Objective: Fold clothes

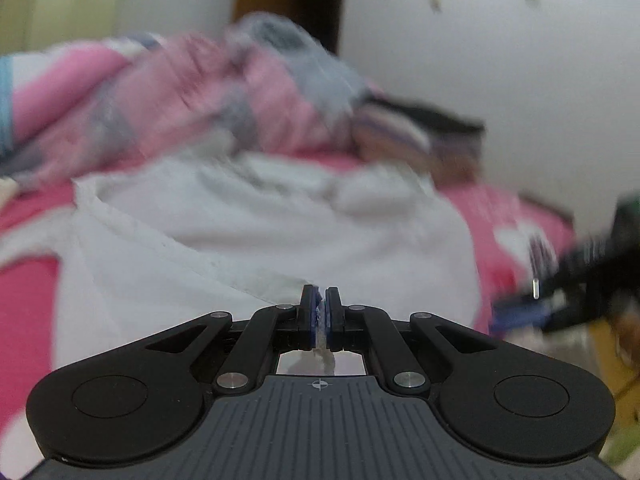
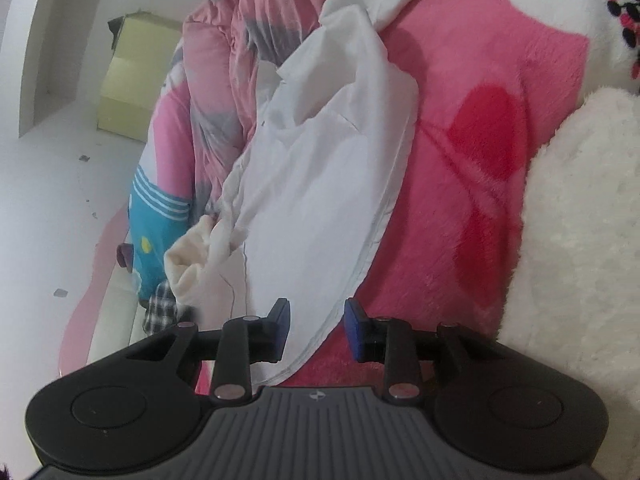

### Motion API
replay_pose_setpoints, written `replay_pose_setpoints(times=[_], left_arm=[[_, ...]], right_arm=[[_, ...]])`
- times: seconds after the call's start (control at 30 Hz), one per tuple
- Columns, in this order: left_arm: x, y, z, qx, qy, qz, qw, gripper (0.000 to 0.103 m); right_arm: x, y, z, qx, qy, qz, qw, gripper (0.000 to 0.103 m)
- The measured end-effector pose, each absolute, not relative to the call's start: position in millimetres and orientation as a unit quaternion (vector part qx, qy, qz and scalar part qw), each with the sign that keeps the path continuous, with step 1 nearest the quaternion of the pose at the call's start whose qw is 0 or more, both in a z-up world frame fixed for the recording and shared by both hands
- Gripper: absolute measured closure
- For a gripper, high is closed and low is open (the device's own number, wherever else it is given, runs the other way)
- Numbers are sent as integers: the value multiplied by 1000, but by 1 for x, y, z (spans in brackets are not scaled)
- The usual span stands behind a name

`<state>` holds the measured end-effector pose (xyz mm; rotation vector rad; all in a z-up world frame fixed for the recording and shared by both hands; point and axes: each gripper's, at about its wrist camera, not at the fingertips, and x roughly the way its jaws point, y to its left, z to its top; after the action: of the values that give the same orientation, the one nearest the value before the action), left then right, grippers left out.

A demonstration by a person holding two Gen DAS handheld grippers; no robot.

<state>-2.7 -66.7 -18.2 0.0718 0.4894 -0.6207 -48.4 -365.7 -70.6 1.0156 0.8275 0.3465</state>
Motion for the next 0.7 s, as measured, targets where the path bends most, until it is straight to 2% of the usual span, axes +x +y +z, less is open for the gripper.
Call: replay_pose_setpoints(times=[0.17,0.27,0.37,0.53,0.7], left_arm=[[-2,-74,-38,46,286,-318,903,97],[-6,-67,-40,39,306,-319,896,78],[-13,-54,-29,38,307,-316,897,68],[-28,-4,10,74,297,-276,911,66],[-42,75,63,138,266,-127,946,63]], right_arm=[[-35,-358,-67,461,377,183,782,71],[-22,-346,-62,451,377,210,781,71],[-4,-327,-56,435,380,246,778,71],[32,-284,-51,390,403,300,771,71],[58,-253,-56,346,444,313,765,71]])
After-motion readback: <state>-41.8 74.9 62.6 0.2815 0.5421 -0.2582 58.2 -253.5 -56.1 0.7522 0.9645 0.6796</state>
